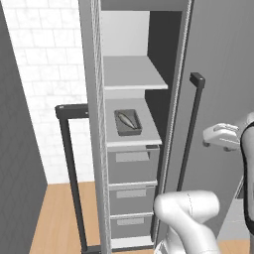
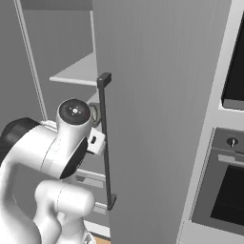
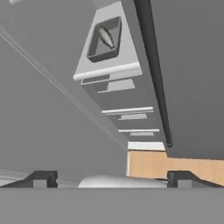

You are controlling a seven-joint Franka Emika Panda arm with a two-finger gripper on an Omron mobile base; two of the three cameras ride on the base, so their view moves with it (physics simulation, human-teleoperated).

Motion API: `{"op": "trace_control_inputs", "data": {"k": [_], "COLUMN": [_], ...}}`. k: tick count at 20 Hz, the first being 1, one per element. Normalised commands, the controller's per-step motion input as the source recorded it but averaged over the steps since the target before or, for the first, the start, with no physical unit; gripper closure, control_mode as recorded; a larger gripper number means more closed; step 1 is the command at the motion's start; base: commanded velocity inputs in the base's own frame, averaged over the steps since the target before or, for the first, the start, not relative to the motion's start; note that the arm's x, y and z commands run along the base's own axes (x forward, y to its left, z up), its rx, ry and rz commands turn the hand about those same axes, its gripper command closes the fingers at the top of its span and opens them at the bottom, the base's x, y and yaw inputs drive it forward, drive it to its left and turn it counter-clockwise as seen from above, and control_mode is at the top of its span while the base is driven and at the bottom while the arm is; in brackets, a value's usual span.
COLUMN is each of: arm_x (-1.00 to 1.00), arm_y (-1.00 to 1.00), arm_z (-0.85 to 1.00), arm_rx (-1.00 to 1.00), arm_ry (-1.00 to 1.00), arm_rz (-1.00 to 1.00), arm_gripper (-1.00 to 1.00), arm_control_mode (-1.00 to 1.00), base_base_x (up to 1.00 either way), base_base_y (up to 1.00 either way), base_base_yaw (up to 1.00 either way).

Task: Take the meat container that has the fish and place it on the second highest rack of the freezer. Then take the vegetable container that has the corn and cucumber and place it on the highest rack of the freezer.

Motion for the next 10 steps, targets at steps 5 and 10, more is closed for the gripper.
{"op": "trace_control_inputs", "data": {"k": [5,10], "arm_x": [-0.58,-0.13], "arm_y": [0.0,0.0], "arm_z": [0.21,0.0], "arm_rx": [-0.04,-0.02], "arm_ry": [-0.04,0.0], "arm_rz": [0.01,0.0], "arm_gripper": [-1.0,-1.0], "arm_control_mode": [-1.0,1.0], "base_base_x": [0.0,-0.18], "base_base_y": [0.0,-0.17], "base_base_yaw": [0.0,-0.03]}}
